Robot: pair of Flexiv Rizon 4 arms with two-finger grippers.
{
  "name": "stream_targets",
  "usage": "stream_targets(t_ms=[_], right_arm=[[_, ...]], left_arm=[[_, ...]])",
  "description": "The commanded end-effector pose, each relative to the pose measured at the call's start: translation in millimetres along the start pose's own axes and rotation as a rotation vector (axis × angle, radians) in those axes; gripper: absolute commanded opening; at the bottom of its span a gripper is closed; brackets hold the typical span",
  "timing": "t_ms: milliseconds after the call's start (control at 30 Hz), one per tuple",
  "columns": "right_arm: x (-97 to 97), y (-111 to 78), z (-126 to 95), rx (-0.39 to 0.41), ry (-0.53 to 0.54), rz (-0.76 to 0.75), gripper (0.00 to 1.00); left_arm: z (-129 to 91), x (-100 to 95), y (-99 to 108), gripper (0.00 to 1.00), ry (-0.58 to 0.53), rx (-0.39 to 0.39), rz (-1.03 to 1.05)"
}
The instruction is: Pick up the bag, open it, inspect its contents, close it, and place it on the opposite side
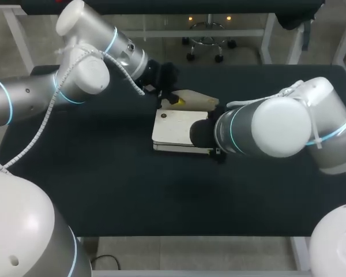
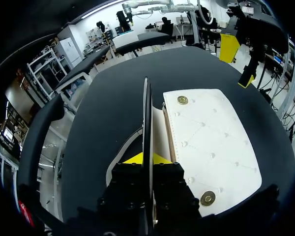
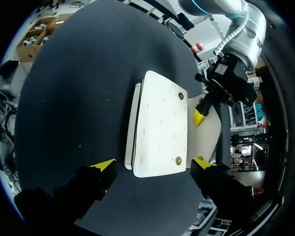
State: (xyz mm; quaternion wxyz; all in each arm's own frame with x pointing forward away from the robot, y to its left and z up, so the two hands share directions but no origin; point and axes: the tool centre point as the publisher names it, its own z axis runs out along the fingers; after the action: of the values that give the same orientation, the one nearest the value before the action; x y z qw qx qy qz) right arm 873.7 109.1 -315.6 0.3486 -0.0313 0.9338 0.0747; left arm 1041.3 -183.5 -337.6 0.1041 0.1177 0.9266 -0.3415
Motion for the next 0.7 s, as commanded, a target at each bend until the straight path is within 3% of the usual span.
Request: stream_targets(t_ms=[33, 67, 200, 233, 433, 700], right_arm=[[-7.4, 0.2, -12, 0.030, 0.040, -0.003, 0.73], [-8.5, 0.5, -13, 0.036, 0.052, -0.004, 0.56], [-13.2, 0.5, -15, 0.042, 0.099, 0.003, 0.18], [-14.8, 0.3, -16, 0.038, 0.110, 0.007, 0.00], [-22.2, -1.1, -22, 0.001, 0.212, 0.013, 0.00], [-23.5, -2.4, -24, 0.011, 0.213, 0.005, 0.00]], left_arm=[[0, 0.9, -1, 0.00, -0.004, 0.001, 0.000], [0, 0.9, -1, 0.00, -0.004, 0.001, 0.000], [0, 0.9, -1, 0.00, -0.004, 0.001, 0.000], [0, 0.9, -1, 0.00, -0.004, 0.001, 0.000], [0, 0.9, -1, 0.00, -0.004, 0.001, 0.000], [0, 0.9, -1, 0.00, -0.004, 0.001, 0.000]])
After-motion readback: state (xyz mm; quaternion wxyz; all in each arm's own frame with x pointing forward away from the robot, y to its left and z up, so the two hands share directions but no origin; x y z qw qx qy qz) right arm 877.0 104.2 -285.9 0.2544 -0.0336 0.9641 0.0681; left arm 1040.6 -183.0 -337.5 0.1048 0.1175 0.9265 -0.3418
